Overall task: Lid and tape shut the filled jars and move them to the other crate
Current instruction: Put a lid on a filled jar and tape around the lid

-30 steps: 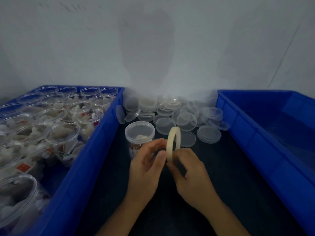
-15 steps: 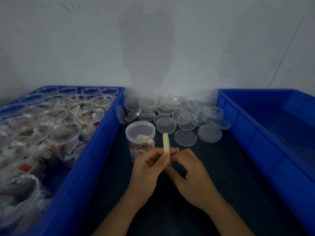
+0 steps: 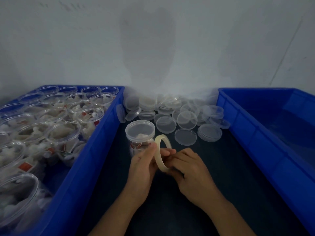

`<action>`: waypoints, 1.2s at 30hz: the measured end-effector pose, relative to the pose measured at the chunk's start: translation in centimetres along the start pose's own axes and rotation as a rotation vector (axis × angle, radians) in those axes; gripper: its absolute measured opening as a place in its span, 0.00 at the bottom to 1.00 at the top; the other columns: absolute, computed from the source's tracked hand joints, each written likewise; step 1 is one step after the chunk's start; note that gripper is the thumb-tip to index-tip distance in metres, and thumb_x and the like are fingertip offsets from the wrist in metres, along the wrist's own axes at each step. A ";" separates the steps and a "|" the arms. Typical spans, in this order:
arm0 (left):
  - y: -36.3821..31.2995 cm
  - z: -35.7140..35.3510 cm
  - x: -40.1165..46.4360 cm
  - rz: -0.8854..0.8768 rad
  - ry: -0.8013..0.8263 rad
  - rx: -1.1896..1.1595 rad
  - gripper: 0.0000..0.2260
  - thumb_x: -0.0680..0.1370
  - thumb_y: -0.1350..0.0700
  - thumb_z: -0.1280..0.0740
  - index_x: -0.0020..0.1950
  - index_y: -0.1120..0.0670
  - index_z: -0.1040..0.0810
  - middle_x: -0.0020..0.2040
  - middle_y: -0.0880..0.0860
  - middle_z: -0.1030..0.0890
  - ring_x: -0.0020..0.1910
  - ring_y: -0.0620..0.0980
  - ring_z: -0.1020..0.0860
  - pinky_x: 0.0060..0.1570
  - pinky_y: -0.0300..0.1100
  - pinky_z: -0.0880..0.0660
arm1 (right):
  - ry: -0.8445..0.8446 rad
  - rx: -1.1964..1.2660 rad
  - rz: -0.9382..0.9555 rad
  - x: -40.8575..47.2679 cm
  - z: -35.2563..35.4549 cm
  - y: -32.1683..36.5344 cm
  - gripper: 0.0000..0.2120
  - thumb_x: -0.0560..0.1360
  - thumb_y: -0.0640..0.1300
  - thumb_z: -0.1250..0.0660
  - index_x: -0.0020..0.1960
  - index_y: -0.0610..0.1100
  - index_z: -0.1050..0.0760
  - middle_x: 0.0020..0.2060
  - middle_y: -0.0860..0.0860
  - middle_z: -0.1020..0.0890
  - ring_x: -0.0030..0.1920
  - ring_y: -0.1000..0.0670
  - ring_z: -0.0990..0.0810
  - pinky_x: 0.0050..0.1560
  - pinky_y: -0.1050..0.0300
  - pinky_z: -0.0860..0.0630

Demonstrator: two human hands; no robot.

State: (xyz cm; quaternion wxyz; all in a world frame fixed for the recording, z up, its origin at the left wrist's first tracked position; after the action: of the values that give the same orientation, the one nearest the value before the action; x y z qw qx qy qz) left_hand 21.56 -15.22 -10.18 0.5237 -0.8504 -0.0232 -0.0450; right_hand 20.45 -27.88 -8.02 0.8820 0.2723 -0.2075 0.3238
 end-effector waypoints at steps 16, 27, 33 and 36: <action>-5.3 -0.6 -3.1 -0.718 -0.140 0.802 0.15 0.79 0.55 0.27 0.64 0.58 0.17 0.54 0.48 0.13 0.51 0.41 0.14 0.50 0.34 0.18 | -0.107 -0.063 -0.029 -0.4 1.8 -1.4 0.09 0.75 0.38 0.25 0.51 0.51 0.15 0.51 0.61 0.18 0.50 0.54 0.23 0.47 0.51 0.23; -5.6 0.5 -2.7 -0.642 -0.173 0.797 0.06 0.80 0.52 0.29 0.53 0.52 0.15 0.46 0.43 0.14 0.47 0.43 0.14 0.48 0.32 0.20 | -0.135 -0.054 -0.023 -0.5 2.2 -1.9 0.09 0.75 0.39 0.26 0.52 0.51 0.16 0.52 0.61 0.18 0.51 0.57 0.25 0.50 0.56 0.24; -5.1 0.0 -2.4 -0.604 -0.150 0.842 0.05 0.83 0.52 0.35 0.54 0.49 0.20 0.44 0.43 0.17 0.45 0.44 0.16 0.47 0.32 0.21 | -0.132 -0.067 0.014 -0.4 2.5 -1.9 0.08 0.76 0.41 0.28 0.52 0.52 0.17 0.53 0.62 0.19 0.52 0.58 0.26 0.50 0.57 0.24; -4.7 -0.1 -2.3 -0.586 -0.136 0.874 0.05 0.84 0.54 0.37 0.54 0.50 0.21 0.43 0.44 0.20 0.43 0.46 0.18 0.45 0.32 0.23 | -0.121 -0.046 -0.018 -0.4 2.7 -2.1 0.08 0.76 0.41 0.29 0.52 0.52 0.18 0.54 0.62 0.20 0.52 0.57 0.25 0.50 0.53 0.23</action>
State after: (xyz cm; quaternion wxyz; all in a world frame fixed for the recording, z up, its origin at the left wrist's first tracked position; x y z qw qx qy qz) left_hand 18.89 -13.18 -6.21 0.7921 -0.5115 -0.3105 -0.1204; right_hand 21.10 -31.03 -6.92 0.8767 0.2728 -0.2652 0.2942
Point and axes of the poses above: each hand's wrist, its own x-axis towards the middle knuckle, its own z-axis out of the back of the hand, y = z × x, the point moved 10 cm from there along x, towards the middle knuckle
